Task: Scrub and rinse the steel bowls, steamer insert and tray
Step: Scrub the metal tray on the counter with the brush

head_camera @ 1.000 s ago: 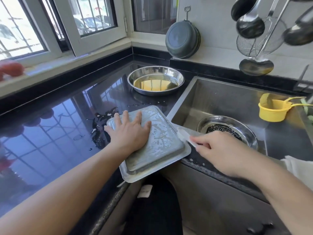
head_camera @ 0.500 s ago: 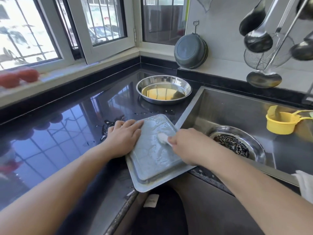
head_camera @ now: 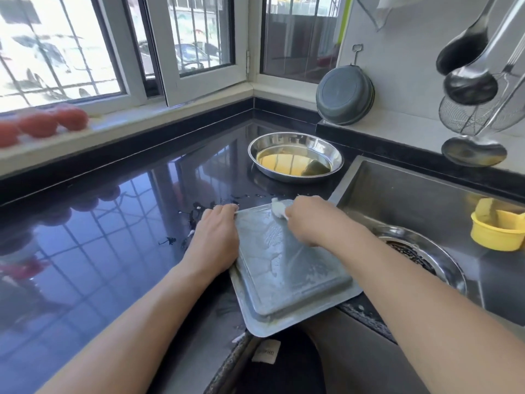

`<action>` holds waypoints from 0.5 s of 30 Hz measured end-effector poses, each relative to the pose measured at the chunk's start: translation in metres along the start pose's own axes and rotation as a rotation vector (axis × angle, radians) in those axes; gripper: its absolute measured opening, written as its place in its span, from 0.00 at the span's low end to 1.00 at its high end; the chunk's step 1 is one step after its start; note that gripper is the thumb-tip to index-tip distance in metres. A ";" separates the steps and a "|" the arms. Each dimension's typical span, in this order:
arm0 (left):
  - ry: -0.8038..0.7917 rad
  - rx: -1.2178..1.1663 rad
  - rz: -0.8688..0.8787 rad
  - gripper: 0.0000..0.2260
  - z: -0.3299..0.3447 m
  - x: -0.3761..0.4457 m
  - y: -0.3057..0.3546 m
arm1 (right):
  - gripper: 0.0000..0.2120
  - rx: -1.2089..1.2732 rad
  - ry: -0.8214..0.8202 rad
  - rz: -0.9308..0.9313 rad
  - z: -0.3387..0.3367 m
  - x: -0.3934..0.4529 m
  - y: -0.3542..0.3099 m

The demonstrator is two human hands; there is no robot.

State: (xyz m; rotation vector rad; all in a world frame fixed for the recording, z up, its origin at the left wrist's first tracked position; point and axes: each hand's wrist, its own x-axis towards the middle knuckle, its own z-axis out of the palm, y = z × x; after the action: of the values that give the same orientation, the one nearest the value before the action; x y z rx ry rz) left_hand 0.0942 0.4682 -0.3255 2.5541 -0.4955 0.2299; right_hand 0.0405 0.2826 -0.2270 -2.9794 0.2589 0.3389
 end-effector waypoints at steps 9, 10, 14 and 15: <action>0.028 -0.157 -0.007 0.23 -0.013 -0.004 -0.001 | 0.10 -0.028 -0.083 -0.199 -0.009 -0.001 -0.032; 0.033 -0.178 -0.018 0.24 -0.016 -0.005 0.000 | 0.12 -0.046 -0.107 -0.246 -0.007 -0.004 -0.036; 0.043 -0.259 -0.047 0.25 -0.023 -0.007 0.004 | 0.12 -0.052 -0.033 -0.200 -0.009 -0.005 -0.027; 0.039 -0.262 -0.050 0.26 -0.023 -0.007 0.003 | 0.14 -0.033 -0.071 -0.228 -0.008 -0.010 -0.027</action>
State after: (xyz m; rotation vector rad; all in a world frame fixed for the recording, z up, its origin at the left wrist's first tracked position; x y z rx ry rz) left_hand 0.0854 0.4802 -0.3061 2.2993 -0.4168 0.1840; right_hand 0.0373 0.3093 -0.2144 -2.9804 -0.0950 0.4241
